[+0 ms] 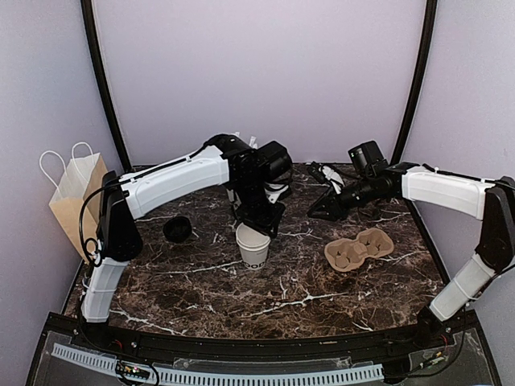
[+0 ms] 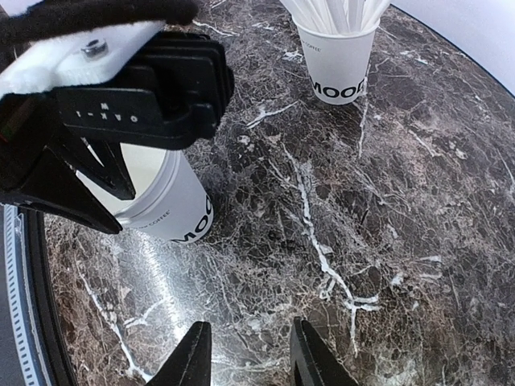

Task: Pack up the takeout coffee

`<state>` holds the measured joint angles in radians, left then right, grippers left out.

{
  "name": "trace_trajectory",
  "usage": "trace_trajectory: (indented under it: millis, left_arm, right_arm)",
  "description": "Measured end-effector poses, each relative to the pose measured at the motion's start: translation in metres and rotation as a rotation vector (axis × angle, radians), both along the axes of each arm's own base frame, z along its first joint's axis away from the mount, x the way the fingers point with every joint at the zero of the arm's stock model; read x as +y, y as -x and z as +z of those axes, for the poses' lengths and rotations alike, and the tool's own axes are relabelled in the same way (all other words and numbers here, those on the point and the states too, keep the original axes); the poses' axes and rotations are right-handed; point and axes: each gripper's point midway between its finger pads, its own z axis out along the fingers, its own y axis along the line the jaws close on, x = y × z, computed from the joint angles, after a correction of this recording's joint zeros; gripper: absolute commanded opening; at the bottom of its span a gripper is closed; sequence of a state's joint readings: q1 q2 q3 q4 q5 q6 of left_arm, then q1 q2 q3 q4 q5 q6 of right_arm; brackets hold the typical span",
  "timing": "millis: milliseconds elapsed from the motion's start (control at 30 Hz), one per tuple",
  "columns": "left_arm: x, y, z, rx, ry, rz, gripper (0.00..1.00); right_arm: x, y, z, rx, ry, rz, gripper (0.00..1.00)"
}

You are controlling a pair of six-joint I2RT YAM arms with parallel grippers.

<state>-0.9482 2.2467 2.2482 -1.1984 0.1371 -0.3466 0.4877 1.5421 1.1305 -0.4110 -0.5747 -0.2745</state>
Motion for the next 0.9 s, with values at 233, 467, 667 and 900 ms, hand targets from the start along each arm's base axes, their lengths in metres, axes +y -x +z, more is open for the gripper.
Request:
trace_trajectory:
  millis: [233, 467, 667, 900]
  left_arm:
    - [0.001, 0.001, 0.003, 0.000, -0.007, 0.003, 0.31]
    - [0.003, 0.004, 0.001, 0.011, -0.017, 0.011, 0.28]
    - [0.007, 0.007, -0.009, 0.033, -0.038, 0.010, 0.20]
    - [0.008, 0.007, -0.010, 0.032, -0.042, 0.011, 0.18]
  right_arm:
    - [0.001, 0.001, 0.000, 0.005, -0.005, 0.006, 0.35]
    - [0.001, 0.001, 0.000, 0.006, -0.005, 0.006, 0.35]
    - [0.001, 0.002, -0.001, 0.008, -0.006, 0.008, 0.35]
    - [0.001, 0.003, -0.002, 0.012, -0.004, 0.009, 0.35]
